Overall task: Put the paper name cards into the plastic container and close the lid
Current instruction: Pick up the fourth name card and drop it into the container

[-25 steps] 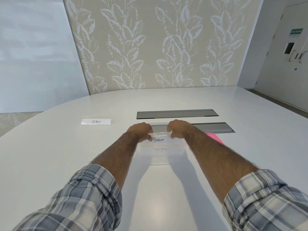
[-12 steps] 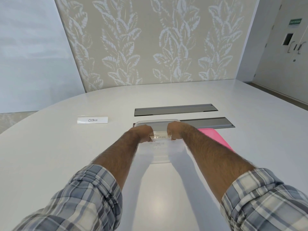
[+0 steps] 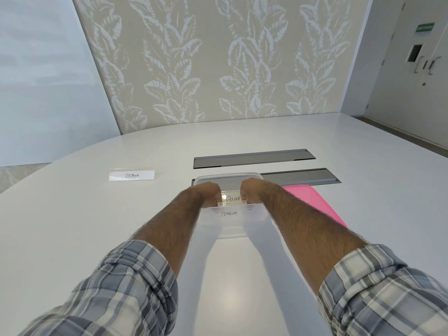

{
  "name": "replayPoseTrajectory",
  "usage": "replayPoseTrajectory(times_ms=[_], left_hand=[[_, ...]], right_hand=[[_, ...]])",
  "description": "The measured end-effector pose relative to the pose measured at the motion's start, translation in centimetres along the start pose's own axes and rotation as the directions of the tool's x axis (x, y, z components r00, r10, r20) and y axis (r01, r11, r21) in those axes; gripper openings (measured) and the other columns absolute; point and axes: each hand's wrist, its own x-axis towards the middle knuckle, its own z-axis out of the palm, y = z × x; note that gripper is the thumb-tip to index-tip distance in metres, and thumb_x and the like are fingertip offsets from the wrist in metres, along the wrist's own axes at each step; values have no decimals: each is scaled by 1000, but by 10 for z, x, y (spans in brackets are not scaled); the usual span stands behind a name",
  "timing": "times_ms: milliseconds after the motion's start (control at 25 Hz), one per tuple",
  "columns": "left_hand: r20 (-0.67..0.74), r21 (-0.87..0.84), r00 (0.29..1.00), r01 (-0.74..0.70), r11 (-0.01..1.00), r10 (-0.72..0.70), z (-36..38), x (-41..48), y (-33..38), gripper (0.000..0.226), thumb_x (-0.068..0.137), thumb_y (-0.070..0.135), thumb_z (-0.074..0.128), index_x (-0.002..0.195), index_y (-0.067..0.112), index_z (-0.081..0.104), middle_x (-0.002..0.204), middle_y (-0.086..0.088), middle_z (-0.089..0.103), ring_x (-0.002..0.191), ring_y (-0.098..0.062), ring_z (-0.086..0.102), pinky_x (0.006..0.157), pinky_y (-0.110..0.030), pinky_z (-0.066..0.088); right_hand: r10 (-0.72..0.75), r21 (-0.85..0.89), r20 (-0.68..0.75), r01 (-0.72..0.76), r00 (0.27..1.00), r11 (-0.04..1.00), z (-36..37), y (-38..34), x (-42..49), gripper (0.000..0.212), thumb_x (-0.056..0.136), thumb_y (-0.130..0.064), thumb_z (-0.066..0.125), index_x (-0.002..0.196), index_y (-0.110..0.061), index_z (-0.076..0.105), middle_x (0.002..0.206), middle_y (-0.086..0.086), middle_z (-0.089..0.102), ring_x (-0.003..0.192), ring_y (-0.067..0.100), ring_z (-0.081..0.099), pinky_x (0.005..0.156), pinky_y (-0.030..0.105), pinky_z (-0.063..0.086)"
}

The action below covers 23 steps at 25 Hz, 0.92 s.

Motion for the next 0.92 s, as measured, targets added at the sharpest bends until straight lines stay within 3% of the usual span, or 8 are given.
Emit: replayPoseTrajectory(times_ms=[80,200,320,400,520,640,760,920], left_hand=[[11,1,1000,6,1000,-6,-1,1,-1,27,88,14,64,112,15,75,113,-2,74,106,-25,68,93,-34,55],[19,-14,1000,8,1000,-8,-1,2,-1,29,86,13,64,113,15,76,112,-2,75,102,-24,69,90,-31,55],[-4,-49,1000,5,999,-5,0,4,-2,32,88,8,62,116,17,75,115,1,73,108,-21,67,89,-25,51],[-24,-101,1000,16,995,-18,-2,2,-6,31,87,9,67,115,20,75,115,4,73,111,-18,65,95,-28,51],[-185,-184,980,36,982,-71,-12,-12,-12,22,91,21,62,108,30,74,113,10,72,107,-16,64,92,-35,53],[-415,-162,899,77,984,-138,-26,-34,-18,30,98,29,44,111,31,71,114,5,69,100,-23,64,80,-32,50],[-460,-145,875,91,985,-148,-30,-52,-42,36,101,38,44,131,29,61,134,3,62,121,-23,57,97,-36,47],[-469,-75,868,141,987,-159,-22,-79,-95,58,102,43,47,153,19,37,163,-2,28,151,-23,24,121,-39,21]], right_hand=[[11,5,-2,-11,1000,1000,2,0,1,6,80,-11,73,78,-11,67,82,6,64,78,22,54,67,26,43],[52,7,-1,-52,999,999,5,-1,2,30,82,-8,67,59,-14,50,73,4,55,74,22,51,58,24,41],[74,17,-11,-74,997,997,1,0,0,8,86,-6,59,83,-2,64,91,11,64,89,27,60,74,30,50],[58,14,-25,-58,998,998,-5,2,-3,23,86,-11,67,108,-3,69,109,8,67,105,26,62,84,32,50],[91,84,-127,-81,988,993,-13,4,-5,26,84,-19,70,109,-11,68,114,5,67,106,25,62,88,37,53],[114,93,-228,-95,967,991,-23,0,-3,23,87,-21,60,108,-14,66,113,4,67,104,25,63,89,42,54],[96,99,-282,-71,955,993,-36,-16,0,32,90,-24,55,120,-15,60,121,5,64,110,26,60,92,41,52],[48,129,-319,-6,947,992,-50,-54,14,57,91,-48,56,136,-13,46,137,8,54,125,29,52,101,44,45]])
